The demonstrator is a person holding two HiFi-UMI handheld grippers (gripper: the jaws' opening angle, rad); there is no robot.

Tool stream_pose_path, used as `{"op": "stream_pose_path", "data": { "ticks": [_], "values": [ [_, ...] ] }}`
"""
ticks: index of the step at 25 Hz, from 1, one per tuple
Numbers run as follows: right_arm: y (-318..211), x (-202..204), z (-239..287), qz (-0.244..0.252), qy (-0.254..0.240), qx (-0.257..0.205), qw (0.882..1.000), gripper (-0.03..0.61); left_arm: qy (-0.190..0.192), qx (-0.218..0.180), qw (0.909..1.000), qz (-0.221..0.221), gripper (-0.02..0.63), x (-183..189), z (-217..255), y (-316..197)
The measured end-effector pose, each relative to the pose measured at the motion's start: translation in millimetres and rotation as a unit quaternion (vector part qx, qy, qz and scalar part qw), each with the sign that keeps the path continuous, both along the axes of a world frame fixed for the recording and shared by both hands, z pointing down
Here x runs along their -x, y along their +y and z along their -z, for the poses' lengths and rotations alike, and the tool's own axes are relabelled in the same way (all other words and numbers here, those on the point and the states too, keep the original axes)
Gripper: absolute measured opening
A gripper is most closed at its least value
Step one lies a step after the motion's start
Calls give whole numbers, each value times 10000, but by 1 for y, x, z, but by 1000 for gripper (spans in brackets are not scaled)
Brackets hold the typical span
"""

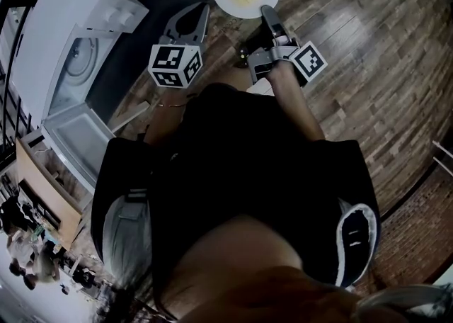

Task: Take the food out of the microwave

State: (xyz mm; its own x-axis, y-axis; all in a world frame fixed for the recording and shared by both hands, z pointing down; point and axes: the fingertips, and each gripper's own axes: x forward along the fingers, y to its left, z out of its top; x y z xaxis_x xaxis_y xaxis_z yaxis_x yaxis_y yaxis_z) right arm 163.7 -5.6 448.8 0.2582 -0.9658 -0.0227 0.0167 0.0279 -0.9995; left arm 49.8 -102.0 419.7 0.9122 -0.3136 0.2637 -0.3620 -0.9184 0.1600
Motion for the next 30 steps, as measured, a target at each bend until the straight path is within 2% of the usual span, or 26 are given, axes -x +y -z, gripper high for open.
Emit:
{"op": "stream_pose_path", "data": {
  "ticks": [15,30],
  "values": [
    [-20,-31,-11,162,-128,47,9998,14,-27,67,9998,176,8,-31,-8,-21],
    [-8,-106,-10,-421,-138,21,9990,14,-13,53,9981,-615,7,-131,-4,-19]
  ]
}}
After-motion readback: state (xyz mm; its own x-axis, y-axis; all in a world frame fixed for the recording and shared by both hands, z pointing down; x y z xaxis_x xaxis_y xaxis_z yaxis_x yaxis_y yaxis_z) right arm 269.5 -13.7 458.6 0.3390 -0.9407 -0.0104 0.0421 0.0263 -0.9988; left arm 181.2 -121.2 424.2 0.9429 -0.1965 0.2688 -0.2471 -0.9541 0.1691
